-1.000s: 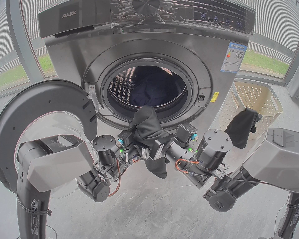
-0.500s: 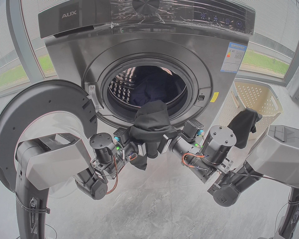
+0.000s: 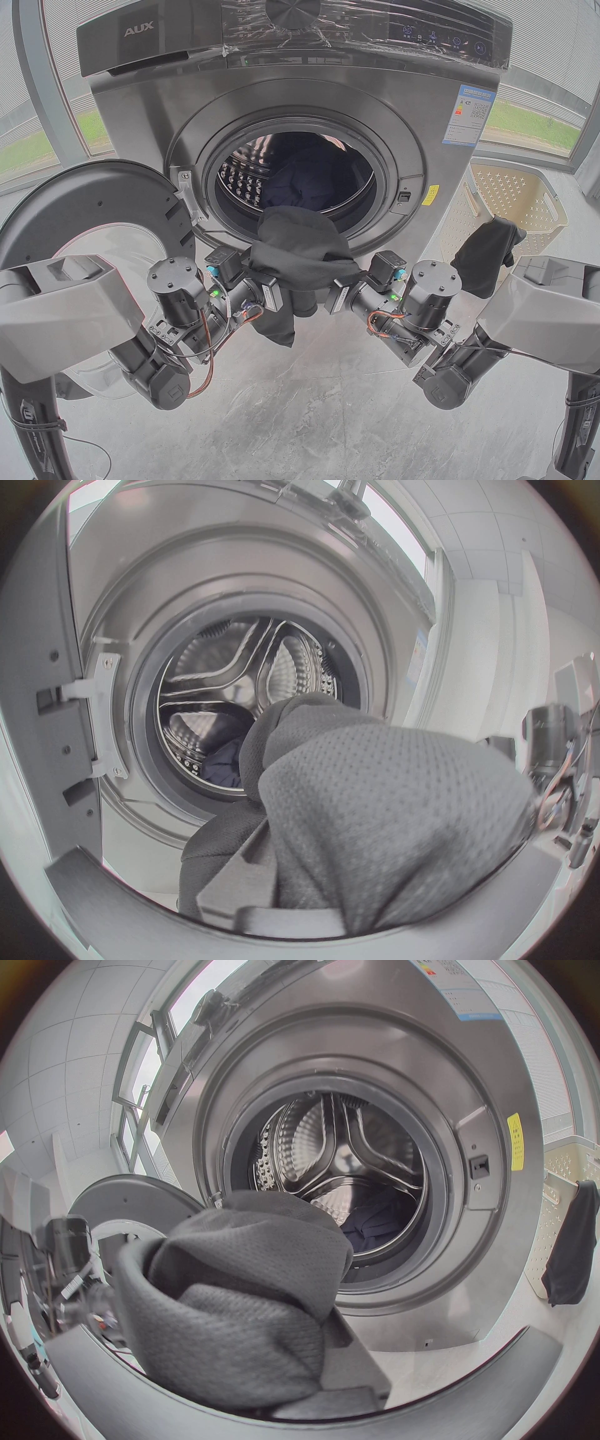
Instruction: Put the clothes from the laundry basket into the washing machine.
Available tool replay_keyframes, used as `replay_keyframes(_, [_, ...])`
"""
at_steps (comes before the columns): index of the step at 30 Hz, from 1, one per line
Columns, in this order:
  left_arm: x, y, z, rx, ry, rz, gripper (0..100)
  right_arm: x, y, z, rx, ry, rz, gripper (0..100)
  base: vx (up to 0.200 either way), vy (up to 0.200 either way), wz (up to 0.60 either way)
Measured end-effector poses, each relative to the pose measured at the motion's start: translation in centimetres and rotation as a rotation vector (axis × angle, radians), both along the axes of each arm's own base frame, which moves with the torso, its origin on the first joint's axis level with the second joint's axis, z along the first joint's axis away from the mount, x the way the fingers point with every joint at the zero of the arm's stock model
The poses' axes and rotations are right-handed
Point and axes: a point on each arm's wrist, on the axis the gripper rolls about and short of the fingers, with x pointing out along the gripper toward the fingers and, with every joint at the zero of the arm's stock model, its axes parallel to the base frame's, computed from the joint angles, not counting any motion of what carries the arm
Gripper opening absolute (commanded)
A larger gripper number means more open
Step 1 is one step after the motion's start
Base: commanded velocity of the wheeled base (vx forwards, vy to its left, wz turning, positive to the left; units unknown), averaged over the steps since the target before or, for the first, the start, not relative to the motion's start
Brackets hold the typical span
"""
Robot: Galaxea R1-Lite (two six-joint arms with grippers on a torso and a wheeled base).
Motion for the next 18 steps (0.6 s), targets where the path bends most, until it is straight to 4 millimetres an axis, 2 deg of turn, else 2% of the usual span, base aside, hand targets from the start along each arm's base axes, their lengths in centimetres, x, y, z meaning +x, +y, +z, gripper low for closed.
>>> replay_keyframes(7, [-1.2, 0.0, 1.4, -0.024, -0.012, -0.018, 0, -0.1, 0.5, -1.1, -0.019, 0.011, 0.013, 0, 0.000, 0.000, 0.00])
replay_keyframes(8, [-1.3, 0.1, 1.5, -0.025, -0.013, -0.019, 0, -0.1, 0.6, -1.3, -0.026, 0.013, 0.015, 100, 0.000, 0.000, 0.00])
replay_keyframes(13, [-1.6, 0.2, 1.8, -0.032, -0.019, -0.020, 0, -0.9, 0.8, -1.6, -0.041, 0.029, 0.027, 100, 0.000, 0.000, 0.00])
replay_keyframes(18, [-2.1, 0.5, 1.7, -0.033, -0.002, -0.020, 0, -3.0, 0.6, -1.6, -0.075, 0.056, 0.064, 100, 0.000, 0.000, 0.00])
